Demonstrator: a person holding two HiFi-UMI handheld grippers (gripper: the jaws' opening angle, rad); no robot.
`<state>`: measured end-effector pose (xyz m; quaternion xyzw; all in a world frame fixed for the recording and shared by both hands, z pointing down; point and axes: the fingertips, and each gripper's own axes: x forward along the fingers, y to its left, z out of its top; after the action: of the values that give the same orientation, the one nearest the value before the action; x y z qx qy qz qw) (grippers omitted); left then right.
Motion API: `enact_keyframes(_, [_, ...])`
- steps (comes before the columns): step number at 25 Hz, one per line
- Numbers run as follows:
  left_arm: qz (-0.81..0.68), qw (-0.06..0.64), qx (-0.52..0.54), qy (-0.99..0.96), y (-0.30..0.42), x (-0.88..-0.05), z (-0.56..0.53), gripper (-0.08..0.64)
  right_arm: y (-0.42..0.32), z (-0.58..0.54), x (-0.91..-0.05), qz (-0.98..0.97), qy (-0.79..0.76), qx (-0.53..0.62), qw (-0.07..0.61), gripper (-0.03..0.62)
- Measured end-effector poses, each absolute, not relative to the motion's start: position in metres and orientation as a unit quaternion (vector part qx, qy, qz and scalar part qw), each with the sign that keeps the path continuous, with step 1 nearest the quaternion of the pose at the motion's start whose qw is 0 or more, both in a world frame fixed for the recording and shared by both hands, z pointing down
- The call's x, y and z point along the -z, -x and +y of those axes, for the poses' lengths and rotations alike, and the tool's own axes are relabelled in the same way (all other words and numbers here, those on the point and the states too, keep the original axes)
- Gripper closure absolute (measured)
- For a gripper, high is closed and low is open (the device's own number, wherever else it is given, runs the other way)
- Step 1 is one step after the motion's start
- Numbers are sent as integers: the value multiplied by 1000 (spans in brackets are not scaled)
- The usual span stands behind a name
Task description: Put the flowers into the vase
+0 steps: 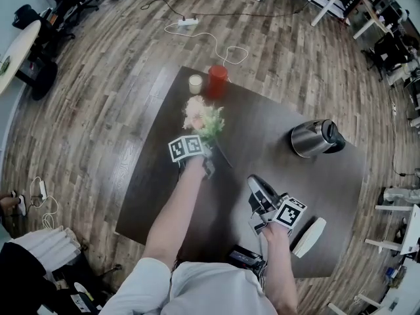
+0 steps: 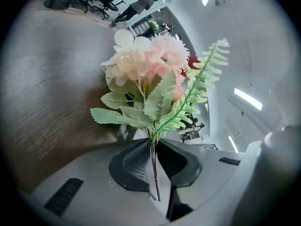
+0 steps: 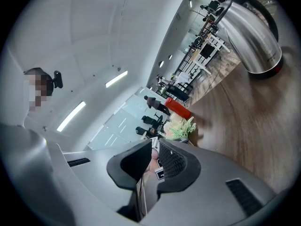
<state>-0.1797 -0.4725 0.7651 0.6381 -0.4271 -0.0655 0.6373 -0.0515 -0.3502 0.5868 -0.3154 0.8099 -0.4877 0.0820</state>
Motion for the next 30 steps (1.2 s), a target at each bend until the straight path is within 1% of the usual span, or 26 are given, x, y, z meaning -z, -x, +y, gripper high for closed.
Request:
enact_keyframes(7, [-381,624,98,-676,167,-748,-449,509,38,-336,-574,813,327,475,84,568])
enact_keyframes(19, [-273,568,159,-760,112,-637,-395,509,22,-301,-545,821,344,445,98,568])
enact_keyframes(30, [-194,541,163,-802,62,-573,-343,509,-7,-268,-515,821,378,411,122,568])
